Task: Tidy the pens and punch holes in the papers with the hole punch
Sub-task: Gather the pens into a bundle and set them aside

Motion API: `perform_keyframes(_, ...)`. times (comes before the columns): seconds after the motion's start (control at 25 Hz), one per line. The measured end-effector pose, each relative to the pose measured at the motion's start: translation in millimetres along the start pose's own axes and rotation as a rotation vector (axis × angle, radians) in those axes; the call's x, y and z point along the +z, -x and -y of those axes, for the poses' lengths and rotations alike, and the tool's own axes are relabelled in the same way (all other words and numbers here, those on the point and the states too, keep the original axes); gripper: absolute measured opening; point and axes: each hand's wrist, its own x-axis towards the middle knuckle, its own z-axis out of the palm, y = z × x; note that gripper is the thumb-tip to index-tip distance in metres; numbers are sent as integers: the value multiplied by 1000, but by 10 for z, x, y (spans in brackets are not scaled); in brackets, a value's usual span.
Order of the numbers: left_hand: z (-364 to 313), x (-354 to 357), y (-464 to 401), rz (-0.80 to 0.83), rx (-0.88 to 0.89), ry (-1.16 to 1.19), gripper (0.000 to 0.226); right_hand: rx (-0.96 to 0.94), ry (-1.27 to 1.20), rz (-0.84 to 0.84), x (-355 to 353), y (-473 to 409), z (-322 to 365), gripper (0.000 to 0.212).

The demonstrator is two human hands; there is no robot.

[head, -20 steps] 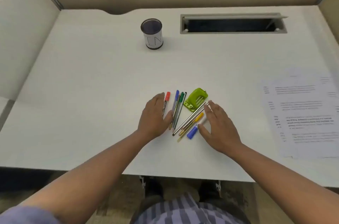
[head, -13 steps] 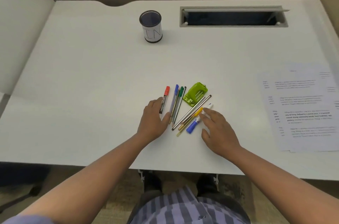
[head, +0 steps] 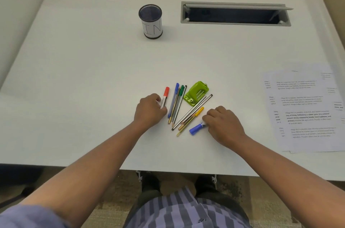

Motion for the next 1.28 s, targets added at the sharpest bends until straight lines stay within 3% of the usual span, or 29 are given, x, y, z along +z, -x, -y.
perform_keyframes(0.08, -3, -43, -8, 44, -110, 170, 28, 48, -41, 17, -32, -11, -26, 15)
perform_keyframes(0.16, -32, -101, 33, 125, -226, 463, 20, 213, -192, 26, -90, -26, -11, 14)
perform_keyframes(0.28, -143, -196, 156, 291, -274, 697, 12, 548, -788, -15, -223, -121, 88, 14)
perform_keyframes(0.36, -247, -195, 243, 375, -282, 817, 15, 646, -1199, -54, -340, -212, 220, 14)
perform_keyframes(0.48, -371, -120, 402, 468, -276, 1035, 21, 631, -1478, 1, -474, -314, 496, 14)
perform_keyframes(0.6, -395, 4, 505, 530, -270, 1276, 25, 531, -1514, 8, -530, -354, 713, 15)
perform_keyframes(0.68, -381, 54, 507, 493, -266, 1317, 16, 456, -1474, 25, -522, -354, 763, 17)
perform_keyframes(0.76, -362, 58, 472, 416, -280, 1264, 5, 445, -1446, 42, -494, -334, 730, 15)
perform_keyframes(0.84, -333, 33, 423, 318, -291, 1149, 11, 558, -1391, 33, -426, -296, 621, 13)
perform_keyframes(0.92, -302, 12, 372, 199, -253, 924, 17, 759, -1373, 46, -319, -234, 484, 12)
perform_keyframes(1.04, -313, 15, 337, 59, -53, 482, 17, 1028, -1368, 72, -163, -155, 340, 15)
perform_keyframes(1.28, -477, 338, 392, 180, 240, -104, 23, 1152, -1375, 61, -79, -242, 369, 8)
